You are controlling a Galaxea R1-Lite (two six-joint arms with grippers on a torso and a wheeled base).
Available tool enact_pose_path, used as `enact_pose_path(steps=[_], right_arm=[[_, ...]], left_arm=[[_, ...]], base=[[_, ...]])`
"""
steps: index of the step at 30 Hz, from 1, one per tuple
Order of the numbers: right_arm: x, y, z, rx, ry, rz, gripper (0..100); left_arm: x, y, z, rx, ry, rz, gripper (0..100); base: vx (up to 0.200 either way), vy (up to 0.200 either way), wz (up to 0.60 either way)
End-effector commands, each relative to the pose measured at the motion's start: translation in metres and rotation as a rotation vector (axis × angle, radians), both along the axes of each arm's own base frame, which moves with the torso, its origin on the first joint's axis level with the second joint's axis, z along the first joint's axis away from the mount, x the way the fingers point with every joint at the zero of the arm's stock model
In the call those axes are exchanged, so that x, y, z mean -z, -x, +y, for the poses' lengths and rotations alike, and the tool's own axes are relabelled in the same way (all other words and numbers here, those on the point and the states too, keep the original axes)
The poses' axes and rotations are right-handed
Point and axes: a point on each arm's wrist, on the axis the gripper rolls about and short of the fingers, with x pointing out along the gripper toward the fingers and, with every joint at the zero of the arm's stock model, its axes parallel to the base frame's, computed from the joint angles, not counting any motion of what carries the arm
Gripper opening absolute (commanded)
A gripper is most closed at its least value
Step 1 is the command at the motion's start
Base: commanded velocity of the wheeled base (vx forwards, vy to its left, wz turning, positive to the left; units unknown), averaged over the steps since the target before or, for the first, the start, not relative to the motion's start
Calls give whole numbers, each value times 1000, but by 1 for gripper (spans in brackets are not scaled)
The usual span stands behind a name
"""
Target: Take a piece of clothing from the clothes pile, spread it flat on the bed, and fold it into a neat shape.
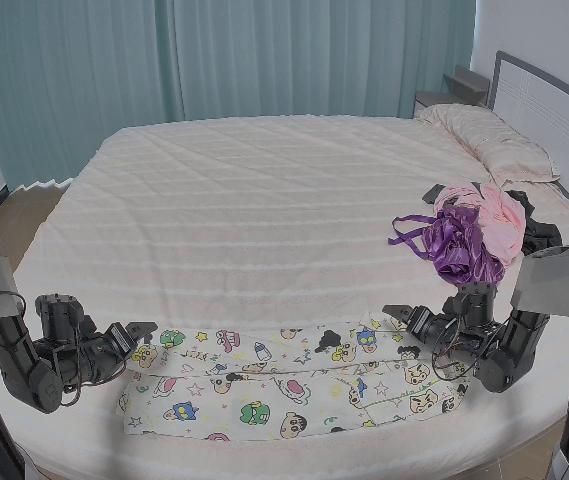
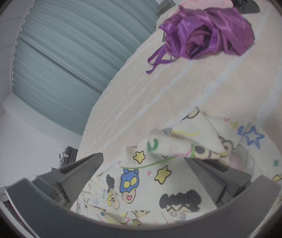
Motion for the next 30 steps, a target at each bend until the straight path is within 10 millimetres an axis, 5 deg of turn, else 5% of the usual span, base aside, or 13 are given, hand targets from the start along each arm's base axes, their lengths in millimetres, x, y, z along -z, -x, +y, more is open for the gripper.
enact_pose_path(steps=[1,6,10,30], right_arm=[[-37,18,-17,35,-17,-61,100],[-51,47,-29,95,8,-52,100],[-44,56,-31,111,22,-35,100],[-20,66,-30,96,32,-13,100]], left_arm=[[-12,-2,1,-11,-46,-68,100],[-29,-32,4,-2,-189,-155,100],[-50,-45,4,12,-205,-58,100],[-40,-25,-3,304,-257,142,100]], base=[[0,0,0],[0,0,0],[0,0,0],[0,0,0]])
